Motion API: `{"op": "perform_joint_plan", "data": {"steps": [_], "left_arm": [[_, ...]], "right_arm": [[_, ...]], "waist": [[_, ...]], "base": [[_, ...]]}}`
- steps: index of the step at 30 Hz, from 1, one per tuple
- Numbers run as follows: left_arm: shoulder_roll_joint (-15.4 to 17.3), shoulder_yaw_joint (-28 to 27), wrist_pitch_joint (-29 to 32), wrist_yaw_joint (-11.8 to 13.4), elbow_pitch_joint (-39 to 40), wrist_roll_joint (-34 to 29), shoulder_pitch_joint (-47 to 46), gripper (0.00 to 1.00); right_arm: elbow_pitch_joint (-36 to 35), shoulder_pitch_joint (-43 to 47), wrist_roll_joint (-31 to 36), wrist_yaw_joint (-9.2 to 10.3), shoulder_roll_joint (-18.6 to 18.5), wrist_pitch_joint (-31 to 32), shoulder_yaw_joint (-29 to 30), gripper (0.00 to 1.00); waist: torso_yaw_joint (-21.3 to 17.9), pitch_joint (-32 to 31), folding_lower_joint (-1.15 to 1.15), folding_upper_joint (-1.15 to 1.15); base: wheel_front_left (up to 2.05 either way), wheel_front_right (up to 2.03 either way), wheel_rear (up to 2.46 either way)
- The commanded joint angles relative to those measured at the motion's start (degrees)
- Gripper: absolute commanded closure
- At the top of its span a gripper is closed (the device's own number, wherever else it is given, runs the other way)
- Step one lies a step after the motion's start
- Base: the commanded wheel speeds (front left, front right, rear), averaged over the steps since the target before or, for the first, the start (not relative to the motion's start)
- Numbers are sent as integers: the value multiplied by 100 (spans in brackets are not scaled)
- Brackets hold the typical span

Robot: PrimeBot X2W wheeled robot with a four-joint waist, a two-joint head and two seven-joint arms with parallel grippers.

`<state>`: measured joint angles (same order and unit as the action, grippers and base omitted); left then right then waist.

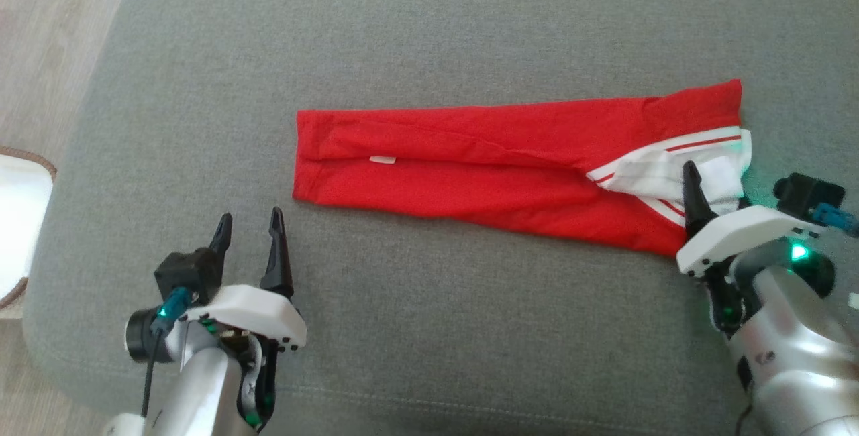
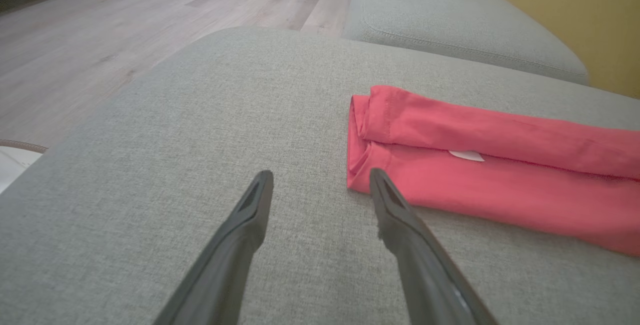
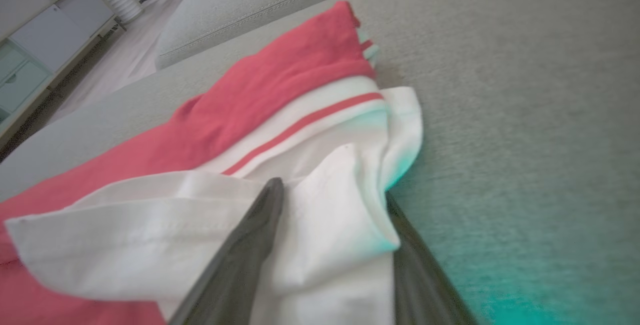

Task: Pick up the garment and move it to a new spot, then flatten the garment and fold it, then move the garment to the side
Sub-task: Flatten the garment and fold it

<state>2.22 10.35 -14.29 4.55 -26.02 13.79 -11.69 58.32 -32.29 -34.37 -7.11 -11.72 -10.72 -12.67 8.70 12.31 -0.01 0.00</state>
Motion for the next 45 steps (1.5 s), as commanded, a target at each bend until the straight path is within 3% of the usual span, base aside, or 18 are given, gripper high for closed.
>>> {"op": "perform_joint_plan", "data": {"steps": [1, 5, 14, 20, 25, 31, 43, 44, 45], "left_arm": [[67, -149, -71, 54, 205, 18, -64, 0], [66, -77, -71, 68, 212, 54, -66, 0], [66, 106, -71, 53, 149, 183, 8, 0], [66, 402, -71, 80, 124, 323, 23, 0], [66, 636, -71, 96, 102, 434, -14, 0], [66, 834, -71, 118, 86, 463, -10, 0], [65, 1265, -71, 189, 134, 631, -44, 0], [65, 1284, -71, 198, 129, 636, -44, 0], [65, 1296, -71, 206, 124, 643, -42, 0]], "right_arm": [[-35, 37, -114, -37, 206, 132, -232, 100], [-139, 37, -310, -37, 187, 22, -316, 100], [-161, -95, -363, -37, -376, -306, -180, 100], [-1047, -120, -447, -37, -122, -291, -762, 100], [-1855, -25, -590, -37, 107, -37, -1442, 100], [-2276, -45, -679, -37, 291, 249, -1921, 100], [-1651, -559, -603, -37, 789, 363, -2333, 100], [-1565, -608, -602, -37, 815, 315, -2352, 74], [-1492, -645, -627, -37, 836, 264, -2366, 28]], "waist": [[-12, -11, 1, 0], [-91, -65, 1, 0], [-453, -244, 1, 0], [-566, -246, 1, 0], [-325, -283, 1, 0], [96, -310, 1, 0], [1049, -279, 1, 0], [1081, -282, 1, 0], [1100, -287, 1, 0]], "base": [[0, 0, 0], [0, 0, 0], [0, 0, 0], [0, 0, 0], [0, 0, 0], [0, 0, 0], [0, 0, 0], [0, 0, 0], [0, 0, 0]]}}
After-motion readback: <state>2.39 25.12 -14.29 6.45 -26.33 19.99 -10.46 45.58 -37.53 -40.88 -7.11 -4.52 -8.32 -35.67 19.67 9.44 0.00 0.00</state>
